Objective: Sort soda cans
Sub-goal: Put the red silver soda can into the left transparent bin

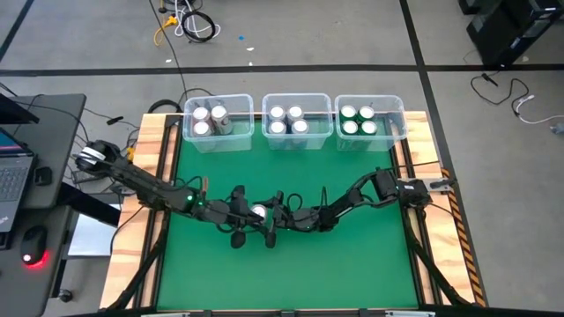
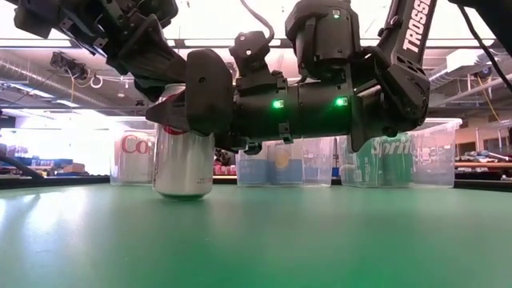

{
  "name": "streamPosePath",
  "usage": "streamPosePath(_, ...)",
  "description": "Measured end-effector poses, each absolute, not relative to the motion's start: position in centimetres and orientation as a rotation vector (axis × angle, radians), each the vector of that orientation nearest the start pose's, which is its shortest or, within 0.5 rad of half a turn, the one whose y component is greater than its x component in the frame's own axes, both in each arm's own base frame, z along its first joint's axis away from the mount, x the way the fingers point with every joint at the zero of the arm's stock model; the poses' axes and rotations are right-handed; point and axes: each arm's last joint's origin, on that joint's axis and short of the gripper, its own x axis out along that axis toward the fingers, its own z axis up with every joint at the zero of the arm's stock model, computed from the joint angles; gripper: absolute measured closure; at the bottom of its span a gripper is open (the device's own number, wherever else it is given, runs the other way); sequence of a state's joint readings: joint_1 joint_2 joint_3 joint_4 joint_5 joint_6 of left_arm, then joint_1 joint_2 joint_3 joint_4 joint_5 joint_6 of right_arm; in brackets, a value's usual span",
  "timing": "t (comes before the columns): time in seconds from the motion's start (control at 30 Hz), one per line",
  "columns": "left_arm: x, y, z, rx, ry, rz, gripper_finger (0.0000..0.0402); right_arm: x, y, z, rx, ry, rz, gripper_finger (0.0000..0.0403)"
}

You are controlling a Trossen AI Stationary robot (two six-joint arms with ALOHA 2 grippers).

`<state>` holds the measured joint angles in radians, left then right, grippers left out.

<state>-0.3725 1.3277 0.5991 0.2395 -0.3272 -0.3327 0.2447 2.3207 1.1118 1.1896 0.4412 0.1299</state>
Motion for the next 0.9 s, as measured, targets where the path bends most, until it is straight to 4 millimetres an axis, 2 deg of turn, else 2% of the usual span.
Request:
streamPosePath(0.27,24.7,-8.7,20.0,-0.152,0.455,0.030,0.0401,42.6,9.4,8.8,0.132,0.005,-0.199,0.0060)
streamPosePath(0.67,22.9,-8.0,22.5,-0.167,0.415,0.021,0.0400,42.6,9.5,9.9,0.129,-0.012,-0.197,0.0060)
streamPosePath(0.9,22.0,-7.8,23.6,-0.169,0.529,-0.029,0.0400,42.6,9.5,11.3,0.124,-0.001,-0.197,0.0060)
